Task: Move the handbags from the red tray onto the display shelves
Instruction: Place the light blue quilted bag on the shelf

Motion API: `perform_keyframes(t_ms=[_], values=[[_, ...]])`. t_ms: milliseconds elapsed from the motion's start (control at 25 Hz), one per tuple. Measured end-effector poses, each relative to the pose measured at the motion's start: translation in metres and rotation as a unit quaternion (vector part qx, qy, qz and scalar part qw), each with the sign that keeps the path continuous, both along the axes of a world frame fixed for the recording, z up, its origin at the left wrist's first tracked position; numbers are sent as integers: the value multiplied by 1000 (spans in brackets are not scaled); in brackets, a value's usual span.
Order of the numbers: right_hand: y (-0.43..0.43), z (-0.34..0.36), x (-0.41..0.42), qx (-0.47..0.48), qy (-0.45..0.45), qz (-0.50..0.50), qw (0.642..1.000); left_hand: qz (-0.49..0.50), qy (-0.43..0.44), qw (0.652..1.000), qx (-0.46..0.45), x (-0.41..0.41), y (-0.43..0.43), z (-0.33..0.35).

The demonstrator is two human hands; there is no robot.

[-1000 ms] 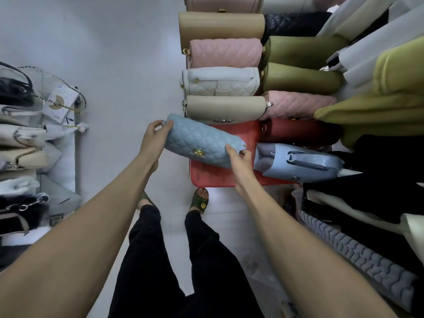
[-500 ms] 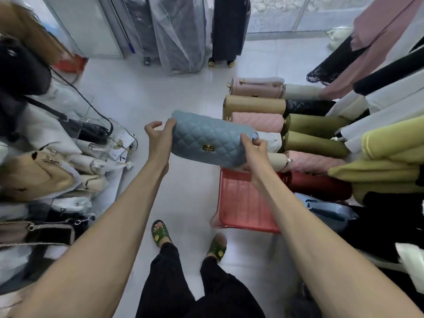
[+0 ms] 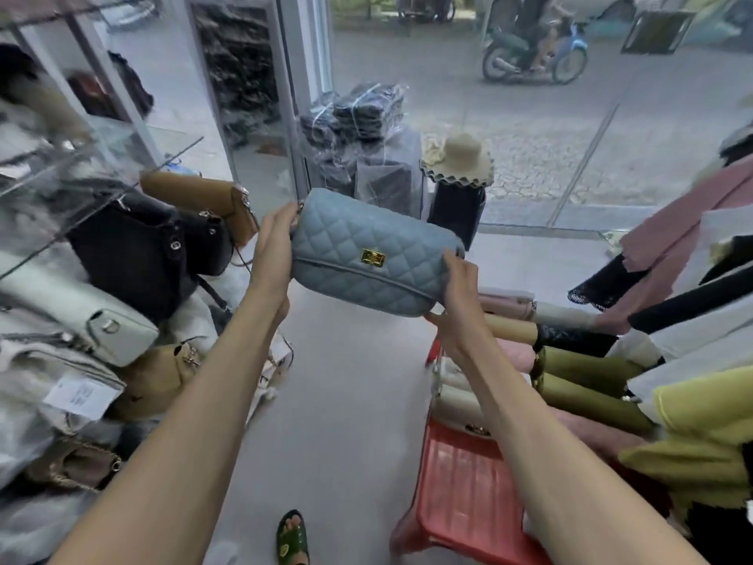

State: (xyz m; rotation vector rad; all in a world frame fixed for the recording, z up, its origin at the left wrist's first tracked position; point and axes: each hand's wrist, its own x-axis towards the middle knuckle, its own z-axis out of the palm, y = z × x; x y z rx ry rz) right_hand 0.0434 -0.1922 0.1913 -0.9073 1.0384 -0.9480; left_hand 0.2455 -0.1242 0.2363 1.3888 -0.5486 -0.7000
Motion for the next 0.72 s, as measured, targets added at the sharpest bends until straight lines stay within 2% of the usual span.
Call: perform_keyframes(t_ms=[120,320,440,720], values=[[-2,2,6,-9,-7,5,1000,-7,34,999,4,2,14,3],[-8,66,39,-86,-36,63,994,52,54,996,-38,25,45,54],[8,94,56,-127,-90,105,982,67,33,996,-58,36,65,77],[44,144,115,-184,-90,167,964,119,-12,988,-100,90,114,130]])
